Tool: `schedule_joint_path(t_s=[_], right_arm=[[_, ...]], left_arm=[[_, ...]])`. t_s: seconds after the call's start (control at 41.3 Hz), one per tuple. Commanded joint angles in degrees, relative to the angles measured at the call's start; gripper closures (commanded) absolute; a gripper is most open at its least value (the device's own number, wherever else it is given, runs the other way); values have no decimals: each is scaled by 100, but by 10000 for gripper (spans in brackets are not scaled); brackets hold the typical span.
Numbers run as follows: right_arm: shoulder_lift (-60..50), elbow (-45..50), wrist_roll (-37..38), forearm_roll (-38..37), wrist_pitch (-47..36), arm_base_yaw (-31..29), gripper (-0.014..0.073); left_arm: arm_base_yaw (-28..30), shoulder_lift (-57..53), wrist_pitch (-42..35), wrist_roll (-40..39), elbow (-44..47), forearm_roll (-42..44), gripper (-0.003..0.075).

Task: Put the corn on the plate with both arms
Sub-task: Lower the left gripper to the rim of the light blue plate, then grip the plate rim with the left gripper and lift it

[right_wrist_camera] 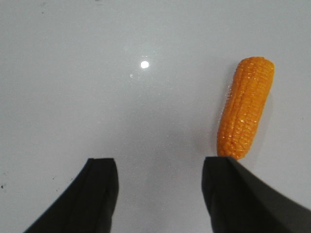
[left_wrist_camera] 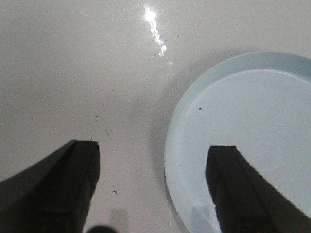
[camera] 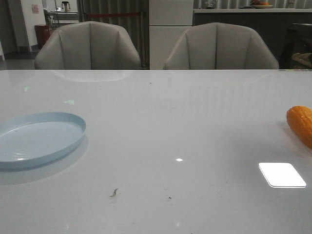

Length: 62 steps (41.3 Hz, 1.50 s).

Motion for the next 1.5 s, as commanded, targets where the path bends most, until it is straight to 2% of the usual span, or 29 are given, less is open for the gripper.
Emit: schedule_joint_path(t_s=[0.0, 0.654, 0.727, 0.993, 1.114, 1.284, 1.478], right_arm=[[-87, -198, -85, 108, -298, 72, 97], [-87, -198, -85, 108, -294, 73, 97], [-87, -198, -85, 108, -294, 73, 97], [-87, -198, -85, 108, -294, 73, 97], [-87, -198, -85, 108, -294, 73, 97], [-87, -198, -85, 108, -289, 73, 97], [-87, -198, -85, 108, -289, 73, 97]], left_arm=[[-21, 6, -176, -10, -231, -39, 206], [-311, 983, -348, 3, -231, -77, 211], [-311, 1045, -348, 3, -231, -77, 248], [-311, 1137, -300, 3, -231, -88, 530], [-311, 1137, -300, 3, -231, -88, 631], [-311, 1137, -6, 3, -446, -111, 626], [-311, 1137, 666, 3, -1242, -281, 626]])
